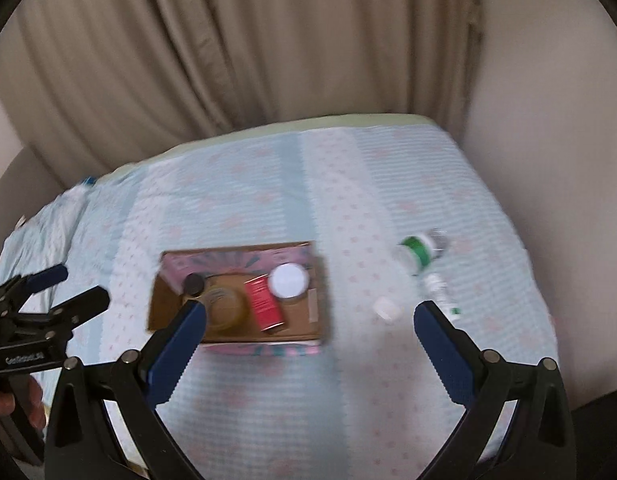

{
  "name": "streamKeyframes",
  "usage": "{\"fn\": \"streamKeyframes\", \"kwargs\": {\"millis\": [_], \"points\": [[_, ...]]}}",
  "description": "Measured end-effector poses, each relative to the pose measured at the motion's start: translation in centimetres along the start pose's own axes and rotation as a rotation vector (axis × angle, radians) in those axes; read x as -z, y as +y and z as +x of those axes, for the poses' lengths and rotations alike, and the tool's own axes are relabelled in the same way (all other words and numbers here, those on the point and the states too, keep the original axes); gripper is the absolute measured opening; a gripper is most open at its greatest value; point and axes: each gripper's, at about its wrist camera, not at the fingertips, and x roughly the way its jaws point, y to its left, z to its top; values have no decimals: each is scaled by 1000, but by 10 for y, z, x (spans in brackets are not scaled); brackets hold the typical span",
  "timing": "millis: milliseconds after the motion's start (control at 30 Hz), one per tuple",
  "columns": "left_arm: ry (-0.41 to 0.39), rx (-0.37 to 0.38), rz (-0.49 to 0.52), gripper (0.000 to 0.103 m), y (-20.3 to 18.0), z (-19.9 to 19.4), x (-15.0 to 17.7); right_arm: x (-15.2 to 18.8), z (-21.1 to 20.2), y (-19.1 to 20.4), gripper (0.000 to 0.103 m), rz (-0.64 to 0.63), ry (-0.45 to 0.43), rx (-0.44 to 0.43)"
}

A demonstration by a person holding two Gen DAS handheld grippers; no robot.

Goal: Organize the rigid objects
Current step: 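Grasp the green-labelled jar with the left tool while the right tool grasps the white pill bottle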

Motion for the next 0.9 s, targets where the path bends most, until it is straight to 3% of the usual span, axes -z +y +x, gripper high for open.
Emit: {"fn": "streamKeyframes", "kwargs": {"millis": [267, 433, 633, 900], "points": [[12, -19, -69, 103, -79, 29, -17, -6, -2, -92, 103, -69, 32, 25], [-9, -46, -49, 103, -133, 60, -28, -13, 14, -140, 103, -119, 61, 6], [70, -23, 38, 103, -187, 106, -51, -16, 47, -180, 103, -121, 117, -12], [96, -7, 217, 103, -229, 171, -88, -5, 90, -208, 103, -66, 187, -15]]}}
